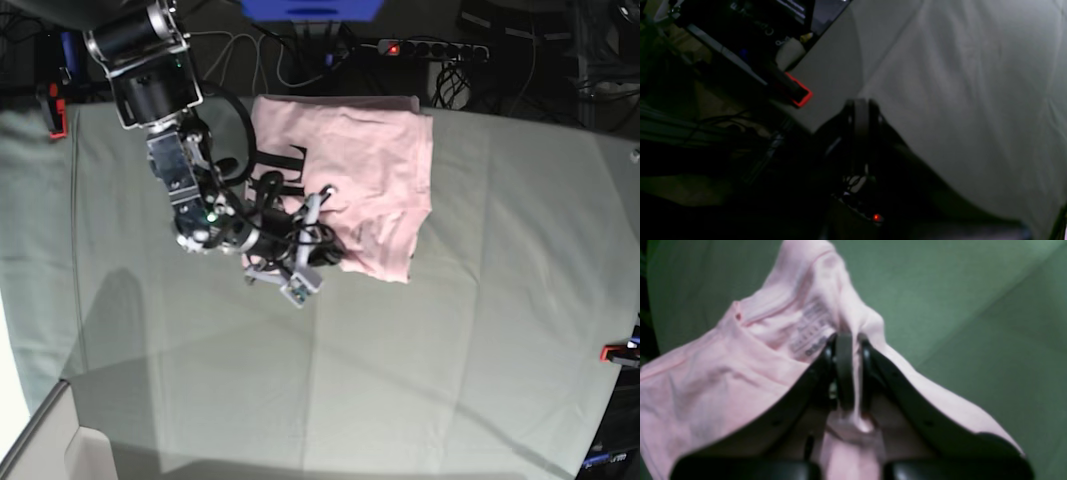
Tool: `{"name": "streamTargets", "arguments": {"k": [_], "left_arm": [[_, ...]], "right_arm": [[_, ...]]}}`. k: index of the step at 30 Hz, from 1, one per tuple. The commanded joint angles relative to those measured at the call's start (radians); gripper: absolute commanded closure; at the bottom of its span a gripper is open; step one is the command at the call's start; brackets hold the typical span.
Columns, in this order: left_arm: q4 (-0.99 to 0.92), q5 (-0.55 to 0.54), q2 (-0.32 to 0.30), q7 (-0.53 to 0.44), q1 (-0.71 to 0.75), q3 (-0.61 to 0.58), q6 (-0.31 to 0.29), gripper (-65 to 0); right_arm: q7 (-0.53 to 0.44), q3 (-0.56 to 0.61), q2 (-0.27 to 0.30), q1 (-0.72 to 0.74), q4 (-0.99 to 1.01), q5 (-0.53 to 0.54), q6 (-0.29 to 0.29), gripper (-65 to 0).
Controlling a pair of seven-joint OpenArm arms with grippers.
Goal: Layout the t-shirt on the table in an organized manner, then fold the t-shirt properly
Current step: 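Pull the folded layer back with the right gripper and flatten it, then release the pink shirt and withdraw the right gripper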
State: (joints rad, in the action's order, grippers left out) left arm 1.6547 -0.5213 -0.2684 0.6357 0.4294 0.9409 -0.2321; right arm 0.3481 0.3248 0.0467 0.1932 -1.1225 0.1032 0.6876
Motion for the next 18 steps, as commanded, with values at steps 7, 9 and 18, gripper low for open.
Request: {"name": "streamTargets", "arguments": {"k": [7,9,18], "left_arm": [[0.014,-0.006,0.013,-0.021,0.001,-0.016,-0.002,-0.8],[0.014,-0.006,0.013,-0.021,0.001,-0.044,-0.002,-0.8],[0.014,-0.004,0.028,-0.021,-0.025,-0.104,-0.002,-0.8]], "right_arm": [[-0.022,-0.039,0.025,-0.036,-0.123,0.022,0.011,-30.2],[-0.022,-0.071,0.025,-0.071,-0.181,0.022,0.011,-33.7],[0.015,-0.155,0.006,-0.306,-0.380,0.019,0.011,-17.7]]}}
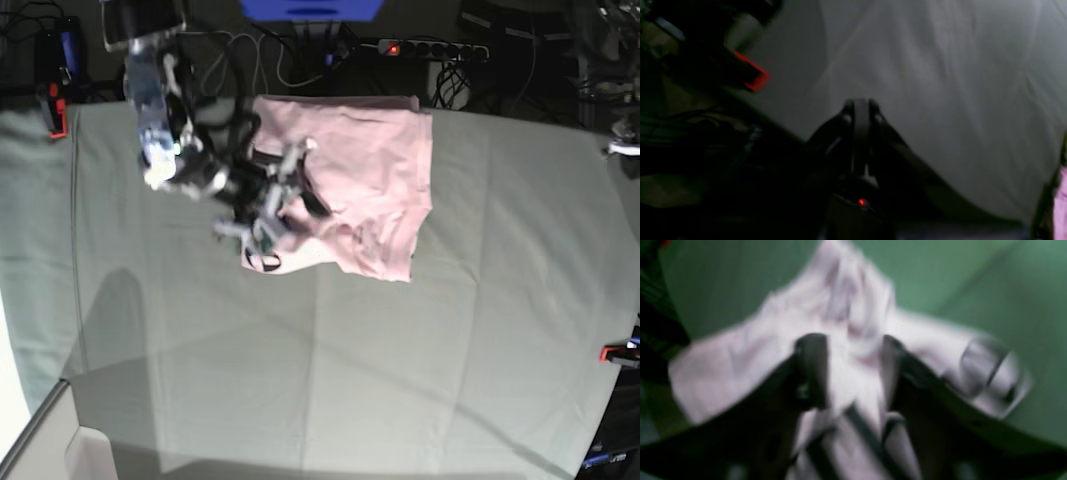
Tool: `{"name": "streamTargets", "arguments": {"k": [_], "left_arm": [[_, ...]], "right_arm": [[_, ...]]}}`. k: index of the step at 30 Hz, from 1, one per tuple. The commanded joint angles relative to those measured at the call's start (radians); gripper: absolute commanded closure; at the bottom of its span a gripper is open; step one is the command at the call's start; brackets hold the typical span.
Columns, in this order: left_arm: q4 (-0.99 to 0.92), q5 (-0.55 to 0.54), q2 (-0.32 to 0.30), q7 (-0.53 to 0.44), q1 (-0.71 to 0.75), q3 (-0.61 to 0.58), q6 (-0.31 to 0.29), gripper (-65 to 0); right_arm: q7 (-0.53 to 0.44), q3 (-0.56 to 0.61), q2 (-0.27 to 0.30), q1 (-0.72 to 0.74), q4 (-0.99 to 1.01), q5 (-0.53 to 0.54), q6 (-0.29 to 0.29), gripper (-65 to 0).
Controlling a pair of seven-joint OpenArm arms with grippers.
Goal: Layout the t-shirt on the table in an organized manner, then fold the t-shirt properly
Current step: 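Release the pink shirt and withdraw the right gripper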
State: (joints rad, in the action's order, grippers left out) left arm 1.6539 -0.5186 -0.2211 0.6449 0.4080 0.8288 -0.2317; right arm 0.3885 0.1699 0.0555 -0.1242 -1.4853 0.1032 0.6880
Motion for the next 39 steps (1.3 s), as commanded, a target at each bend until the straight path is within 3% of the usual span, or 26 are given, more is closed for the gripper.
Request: {"name": "streamTargets", "arguments": {"k": [1,4,6,23,28,31,36,39], "left_arm": [[0.015,-0.005,-0.013,-0.030,-0.007,0.008,-0.002,-0.8],[0.015,-0.002,-0.007,-0.030,-0.014,0.008,-0.002,-0.8],[0.015,-0.008,-0.007,-0.030,-0.014,0.008,-0.002,-0.8],[0.015,-0.008,-0.007,-0.030,-0.045,0.007,-0.002,-1.0],[0.013,-0.008,0.002,-0.012,-0.037,0.004,-0.002,-1.2],[0.016,-0.008,0.029,0.059,-0.042,-0.045,-0.004,-5.8],[0.025,-0.010,0.114,0.138,-0.090,-0.119,0.001,-21.9],[0.013,0.001,0.174,0.201,-0.143,-0.153,0.001,-23.3]], "right_arm": [[-0.029,0.000,0.000,-0.010,-0.018,0.017,0.010,-13.5],[-0.032,-0.023,0.004,-0.055,0.021,0.017,0.010,-4.0],[-0.032,-0.071,0.004,-0.088,0.038,0.017,0.010,-1.9],[-0.035,-0.106,0.040,-0.213,0.005,0.019,0.010,-1.9],[-0.082,-0.112,0.066,-0.271,-0.128,0.022,0.010,-1.9],[-0.093,-0.169,0.065,-0.292,-0.211,0.022,0.010,-1.9],[-0.089,-0.252,0.051,-0.308,-0.229,0.020,0.010,-1.9],[-0.089,-0.324,0.051,-0.314,-0.229,0.020,0.010,-1.9]]}}
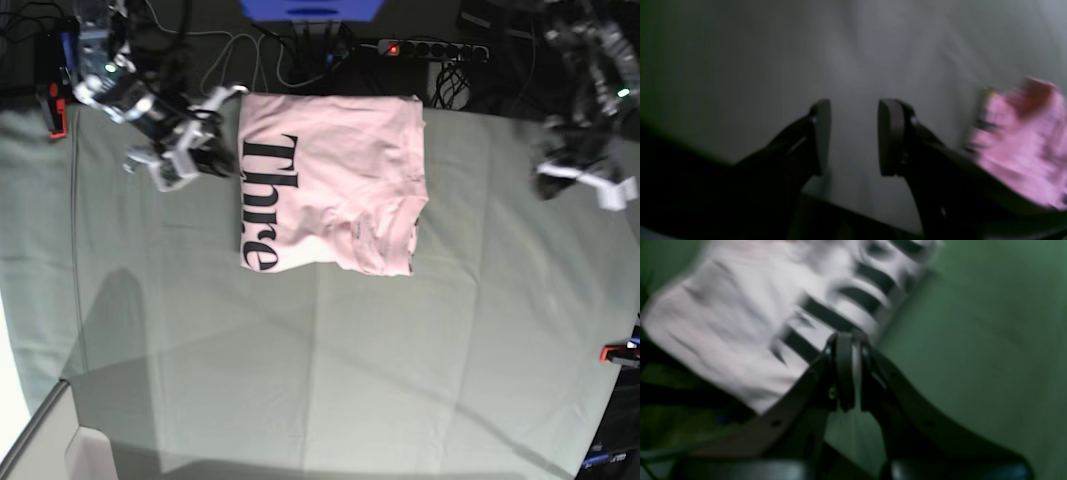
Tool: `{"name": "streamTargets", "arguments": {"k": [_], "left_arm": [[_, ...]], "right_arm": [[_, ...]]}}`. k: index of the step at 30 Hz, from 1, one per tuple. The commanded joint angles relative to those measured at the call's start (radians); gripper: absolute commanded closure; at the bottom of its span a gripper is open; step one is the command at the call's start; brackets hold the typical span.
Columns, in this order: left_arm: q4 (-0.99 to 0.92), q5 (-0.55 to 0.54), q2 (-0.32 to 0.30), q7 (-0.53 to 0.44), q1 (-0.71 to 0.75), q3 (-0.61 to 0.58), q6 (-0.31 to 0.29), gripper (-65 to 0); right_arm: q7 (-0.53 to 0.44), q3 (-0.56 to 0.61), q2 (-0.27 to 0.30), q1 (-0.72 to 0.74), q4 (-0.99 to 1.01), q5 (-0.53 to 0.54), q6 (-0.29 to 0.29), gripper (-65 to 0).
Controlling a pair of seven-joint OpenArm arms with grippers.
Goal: Layout the t-shirt on the table in an organized manner, then fold the t-shirt properly
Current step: 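Release the pink shirt and withdraw the right gripper, then grasp the folded shirt's edge with the left gripper and rotate it on the table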
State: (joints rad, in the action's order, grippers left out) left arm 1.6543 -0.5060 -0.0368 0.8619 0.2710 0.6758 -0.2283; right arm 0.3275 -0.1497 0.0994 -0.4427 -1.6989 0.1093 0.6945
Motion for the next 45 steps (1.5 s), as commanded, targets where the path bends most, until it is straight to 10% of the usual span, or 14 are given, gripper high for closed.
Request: {"name": "streamTargets", "arguments": {"k": [1,6,13,28,40,45], "left_arm": [[0.008,-0.012,0.001,0.004,-0.022,-0.018,-0.003,-23.4],[-0.027,-0.018,0.048,0.053,-0.068,-0.161,0.004,-29.6],[-0.029,-0.019,0.048,0.052,-0.075,-0.367,-0.003,-55.9],[-0.320,-0.021,0.036,0.047,-0.103,-0.446,-0.006,-55.4],[-0.326,-0.010,0.030,-0.115,-0.181,-0.670,-0.006,-0.7],[-0.412,-0.010,-0.002,-0.080,-0.365,-0.687,-0.004,0.0]], "right_arm": [[-0.028,-0.031,0.007,0.003,-0.016,0.014,0.004,-1.9],[-0.028,-0.149,0.004,-0.034,-0.016,0.016,0.004,-1.9],[-0.029,-0.264,0.000,-0.077,-0.016,0.016,0.004,-1.9],[-0.029,-0.485,-0.099,-0.080,-0.020,0.014,0.004,-1.9],[-0.029,-0.603,-0.132,-0.086,-0.020,0.013,0.004,-1.9],[-0.029,-0.666,-0.134,-0.081,-0.022,0.013,0.004,-1.9]]}}
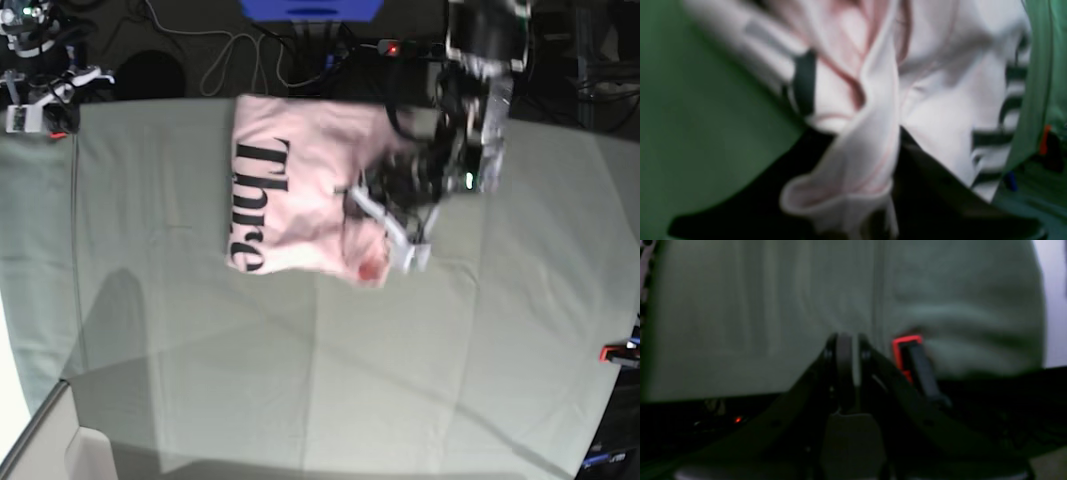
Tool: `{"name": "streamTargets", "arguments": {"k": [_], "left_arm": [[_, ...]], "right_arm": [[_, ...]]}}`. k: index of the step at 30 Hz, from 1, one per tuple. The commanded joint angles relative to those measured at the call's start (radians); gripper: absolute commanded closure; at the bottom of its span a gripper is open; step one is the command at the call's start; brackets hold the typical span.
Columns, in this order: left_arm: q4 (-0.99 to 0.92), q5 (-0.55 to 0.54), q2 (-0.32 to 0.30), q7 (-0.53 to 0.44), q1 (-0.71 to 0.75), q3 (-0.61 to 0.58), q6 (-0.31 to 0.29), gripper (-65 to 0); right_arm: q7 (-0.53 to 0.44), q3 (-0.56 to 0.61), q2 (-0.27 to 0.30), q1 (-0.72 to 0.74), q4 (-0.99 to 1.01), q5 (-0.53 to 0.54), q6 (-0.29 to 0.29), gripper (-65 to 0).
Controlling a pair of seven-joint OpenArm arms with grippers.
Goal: Layout the t-shirt on the table in an organized manner, then fold the t-shirt properly
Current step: 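Grasp the folded shirt's edge with the left gripper and rotate it on the table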
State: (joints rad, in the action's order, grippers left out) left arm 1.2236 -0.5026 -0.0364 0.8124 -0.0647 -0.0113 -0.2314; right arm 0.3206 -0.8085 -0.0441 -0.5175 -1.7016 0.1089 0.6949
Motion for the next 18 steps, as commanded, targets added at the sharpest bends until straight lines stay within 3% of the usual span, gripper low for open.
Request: {"name": "streamTargets", "arguments": {"k": [1,5,12,18], "left_arm": [[-0.006,-0.014,-0.010,-0.032,-0.067,-0.016,-0.001,0.0],[-0.144,-0.014,-0.033,-0.090,-0.243,-0.172,-0.003,0.0],[-0.370,-0.014,-0.044,-0.334,-0.530,-0.705,-0.003,0.0],[-0.440,-0.011,-0.015,-0.431,-0.680,-1.067,-0.003,0.0]], "right_arm": [[-0.022,-0.018,0.008,-0.010,-0.019,0.013,0.003,-1.9],[-0.022,-0.062,-0.004,-0.013,-0.013,0.013,0.003,-1.9],[-0.022,-0.131,-0.021,-0.013,-0.013,0.013,0.003,-1.9],[-0.022,-0.179,-0.038,-0.014,-0.013,0.013,0.003,-1.9]]}}
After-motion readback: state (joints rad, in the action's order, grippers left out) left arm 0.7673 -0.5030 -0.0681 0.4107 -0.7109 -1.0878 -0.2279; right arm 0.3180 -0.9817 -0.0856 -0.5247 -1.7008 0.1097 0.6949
